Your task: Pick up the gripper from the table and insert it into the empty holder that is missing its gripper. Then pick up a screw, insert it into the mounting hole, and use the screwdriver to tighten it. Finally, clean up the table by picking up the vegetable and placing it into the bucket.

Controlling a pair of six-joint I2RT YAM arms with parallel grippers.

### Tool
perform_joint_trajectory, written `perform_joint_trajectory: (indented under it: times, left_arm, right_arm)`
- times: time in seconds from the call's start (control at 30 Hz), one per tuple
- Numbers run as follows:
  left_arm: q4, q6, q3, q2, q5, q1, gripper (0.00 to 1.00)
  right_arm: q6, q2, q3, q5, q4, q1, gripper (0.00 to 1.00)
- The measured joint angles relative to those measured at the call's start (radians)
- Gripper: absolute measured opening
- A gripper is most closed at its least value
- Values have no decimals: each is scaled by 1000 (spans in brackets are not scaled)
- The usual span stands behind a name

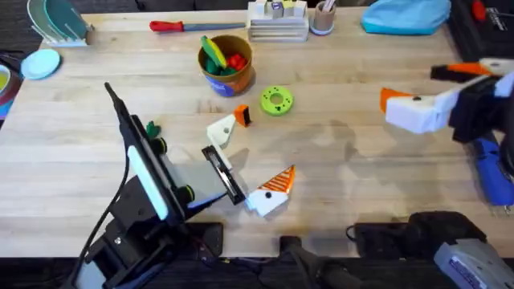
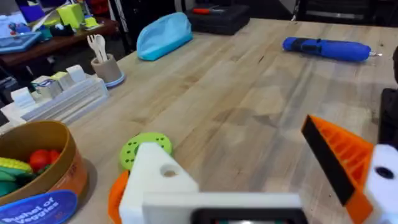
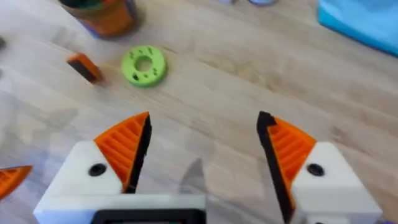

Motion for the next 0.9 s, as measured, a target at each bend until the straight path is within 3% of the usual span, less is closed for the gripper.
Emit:
perform_joint_trajectory:
  times: [0.17, 0.3, 0.57, 0.9]
  left_arm:
    - [0, 0, 0, 0, 0, 0, 993]
    - [0, 0, 0, 0, 0, 0, 993]
    - [0, 0, 0, 0, 0, 0, 992]
    - [0, 0, 0, 0, 0, 0, 993]
  right_arm:
    - [0, 124, 1, -142, 94, 19, 991]
    - [1, 310, 4, -233, 169, 118, 991]
    - [4, 603, 22, -242, 370, 405, 991]
    - [65, 773, 30, -245, 627, 564, 991]
